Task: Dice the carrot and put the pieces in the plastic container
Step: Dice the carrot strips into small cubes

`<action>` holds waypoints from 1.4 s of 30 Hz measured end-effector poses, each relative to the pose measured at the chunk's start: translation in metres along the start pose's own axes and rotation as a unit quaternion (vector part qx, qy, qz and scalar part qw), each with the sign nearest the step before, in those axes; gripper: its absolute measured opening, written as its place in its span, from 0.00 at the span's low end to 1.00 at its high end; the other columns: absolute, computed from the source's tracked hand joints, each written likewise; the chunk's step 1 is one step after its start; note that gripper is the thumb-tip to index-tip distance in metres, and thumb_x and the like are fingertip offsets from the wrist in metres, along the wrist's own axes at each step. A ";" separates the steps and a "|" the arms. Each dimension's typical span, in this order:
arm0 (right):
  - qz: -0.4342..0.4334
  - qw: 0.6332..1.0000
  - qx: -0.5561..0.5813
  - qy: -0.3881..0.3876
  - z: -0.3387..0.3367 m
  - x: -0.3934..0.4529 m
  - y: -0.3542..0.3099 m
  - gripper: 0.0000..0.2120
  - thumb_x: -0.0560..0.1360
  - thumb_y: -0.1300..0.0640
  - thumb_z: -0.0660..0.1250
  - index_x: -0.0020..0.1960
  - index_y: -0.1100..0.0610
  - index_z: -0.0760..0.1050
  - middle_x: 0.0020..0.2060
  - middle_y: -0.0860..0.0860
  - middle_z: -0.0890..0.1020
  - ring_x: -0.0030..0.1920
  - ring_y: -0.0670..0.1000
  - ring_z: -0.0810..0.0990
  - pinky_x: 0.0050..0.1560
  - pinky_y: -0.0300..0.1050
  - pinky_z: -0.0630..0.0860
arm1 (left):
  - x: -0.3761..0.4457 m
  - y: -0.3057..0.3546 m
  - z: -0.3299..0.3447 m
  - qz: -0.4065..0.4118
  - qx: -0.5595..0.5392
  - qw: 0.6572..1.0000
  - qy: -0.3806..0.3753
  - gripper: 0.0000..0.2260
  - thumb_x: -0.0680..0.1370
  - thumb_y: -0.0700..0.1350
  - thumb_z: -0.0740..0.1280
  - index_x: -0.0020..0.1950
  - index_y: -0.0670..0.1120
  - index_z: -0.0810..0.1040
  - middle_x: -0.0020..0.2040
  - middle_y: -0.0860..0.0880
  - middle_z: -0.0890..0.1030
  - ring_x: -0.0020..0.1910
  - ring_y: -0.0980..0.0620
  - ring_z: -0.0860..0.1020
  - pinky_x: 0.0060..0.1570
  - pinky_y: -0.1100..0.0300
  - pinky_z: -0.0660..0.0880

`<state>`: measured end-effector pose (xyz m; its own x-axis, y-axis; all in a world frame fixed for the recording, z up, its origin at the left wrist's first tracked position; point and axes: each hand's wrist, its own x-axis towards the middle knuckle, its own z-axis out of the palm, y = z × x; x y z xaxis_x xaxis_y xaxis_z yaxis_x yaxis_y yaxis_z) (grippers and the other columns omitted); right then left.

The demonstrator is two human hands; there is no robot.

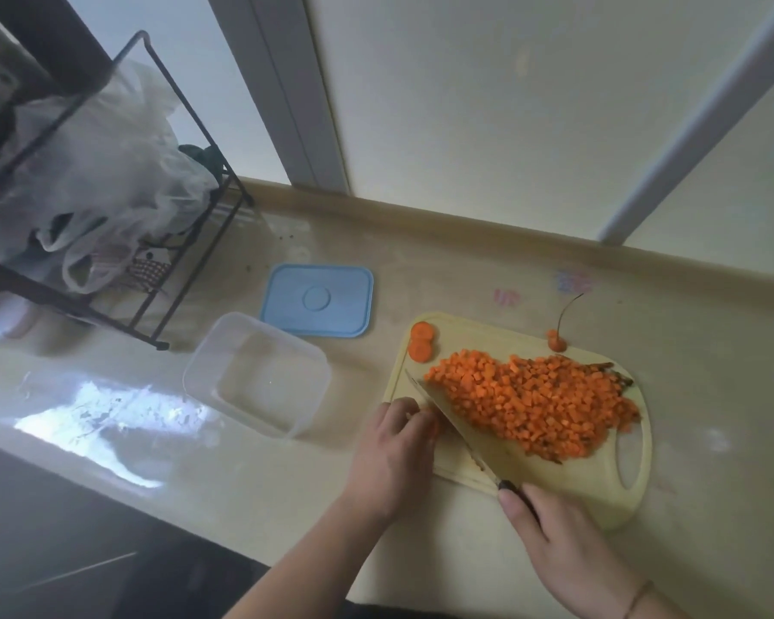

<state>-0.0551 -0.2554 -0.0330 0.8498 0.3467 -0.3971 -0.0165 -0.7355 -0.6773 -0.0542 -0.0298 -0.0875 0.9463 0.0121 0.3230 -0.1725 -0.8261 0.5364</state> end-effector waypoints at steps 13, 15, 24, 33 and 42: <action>-0.011 0.999 -0.053 0.002 -0.005 -0.006 0.004 0.29 0.70 0.23 0.40 0.37 0.45 0.64 0.30 0.48 0.76 0.36 0.46 0.75 0.41 0.50 0.73 | -0.004 -0.014 -0.001 0.074 -0.052 0.995 -0.040 0.06 0.78 0.36 0.71 0.54 0.41 0.84 0.56 0.49 0.80 0.51 0.45 0.77 0.56 0.57 0.75; -0.008 0.998 -0.062 0.000 -0.008 -0.007 0.005 0.27 0.70 0.23 0.39 0.39 0.42 0.64 0.31 0.48 0.76 0.37 0.46 0.76 0.42 0.49 0.74 | -0.006 -0.015 0.001 0.071 -0.055 0.995 -0.048 0.07 0.79 0.38 0.70 0.56 0.41 0.83 0.58 0.49 0.80 0.53 0.44 0.78 0.58 0.56 0.75; -0.021 0.998 -0.048 -0.028 -0.021 -0.002 0.000 0.29 0.72 0.24 0.41 0.35 0.47 0.64 0.28 0.50 0.74 0.32 0.47 0.74 0.36 0.50 0.71 | -0.007 -0.014 0.004 0.048 -0.058 0.996 -0.037 0.07 0.78 0.38 0.71 0.56 0.41 0.84 0.59 0.49 0.79 0.54 0.45 0.77 0.62 0.60 0.72; -0.036 0.998 -0.036 -0.040 -0.010 0.029 -0.005 0.30 0.74 0.27 0.42 0.36 0.49 0.67 0.29 0.49 0.76 0.32 0.46 0.75 0.37 0.51 0.72 | -0.006 -0.014 0.003 0.045 -0.071 0.996 -0.028 0.08 0.82 0.42 0.66 0.54 0.41 0.84 0.57 0.48 0.81 0.53 0.46 0.77 0.60 0.58 0.74; -0.031 0.999 -0.017 -0.038 -0.018 0.013 -0.005 0.29 0.75 0.29 0.46 0.35 0.51 0.67 0.32 0.52 0.77 0.30 0.46 0.75 0.35 0.47 0.70 | -0.009 -0.017 0.005 0.038 -0.064 0.997 -0.022 0.05 0.75 0.35 0.75 0.50 0.40 0.84 0.53 0.47 0.81 0.52 0.46 0.77 0.58 0.59 0.75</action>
<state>-0.0341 -0.2578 -0.0237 0.8058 0.4346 -0.4022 0.0534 -0.7298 -0.6816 -0.0583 -0.0184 -0.1035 0.9398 -0.0746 0.3334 -0.2746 -0.7455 0.6073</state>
